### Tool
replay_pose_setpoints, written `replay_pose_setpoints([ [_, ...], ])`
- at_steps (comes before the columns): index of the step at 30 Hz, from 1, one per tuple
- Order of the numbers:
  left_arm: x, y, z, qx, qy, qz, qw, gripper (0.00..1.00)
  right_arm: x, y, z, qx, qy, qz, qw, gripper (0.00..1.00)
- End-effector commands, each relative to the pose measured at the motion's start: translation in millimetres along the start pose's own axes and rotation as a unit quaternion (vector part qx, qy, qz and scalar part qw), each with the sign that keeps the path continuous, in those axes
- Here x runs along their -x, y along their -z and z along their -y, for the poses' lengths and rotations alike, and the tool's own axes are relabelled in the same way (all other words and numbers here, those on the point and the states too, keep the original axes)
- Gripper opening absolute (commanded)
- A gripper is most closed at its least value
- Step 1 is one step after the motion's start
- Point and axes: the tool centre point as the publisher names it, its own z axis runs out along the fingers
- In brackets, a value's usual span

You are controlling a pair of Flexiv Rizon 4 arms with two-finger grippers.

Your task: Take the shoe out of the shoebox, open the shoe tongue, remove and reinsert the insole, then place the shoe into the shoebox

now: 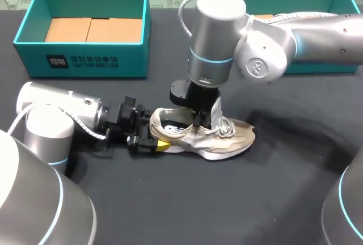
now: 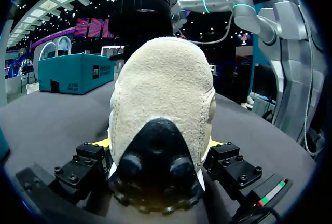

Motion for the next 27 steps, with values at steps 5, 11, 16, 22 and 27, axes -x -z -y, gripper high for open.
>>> replay_pose_setpoints([
  [5, 0.3, -1, -1, 0.001, 0.0, 0.0, 1.0, 0.0, -12.6, -33, 4.8, -0.008, -0.008, -0.032, 0.999, 0.34],
  [11, 0.3, -1, -1, 0.001, 0.0, 0.0, 1.0, 0.0, -23.7, -36, 9.8, -0.009, -0.011, -0.038, 0.999, 0.22],
  [16, 0.3, -1, -1, 0.001, 0.0, 0.0, 1.0, 0.0, -25.5, -34, 10.4, -0.006, -0.01, -0.041, 0.999, 0.0],
  [22, 0.3, -1, -1, 0.001, 0.0, 0.0, 1.0, 0.0, -24.3, -18, 15.7, 0.043, 0.006, -0.028, 0.999, 0.0],
  [27, 0.3, -1, -1, 0.001, 0.0, 0.0, 1.0, 0.0, -23.2, -3, 21.9, 0.089, 0.027, -0.016, 0.996, 0.0],
])
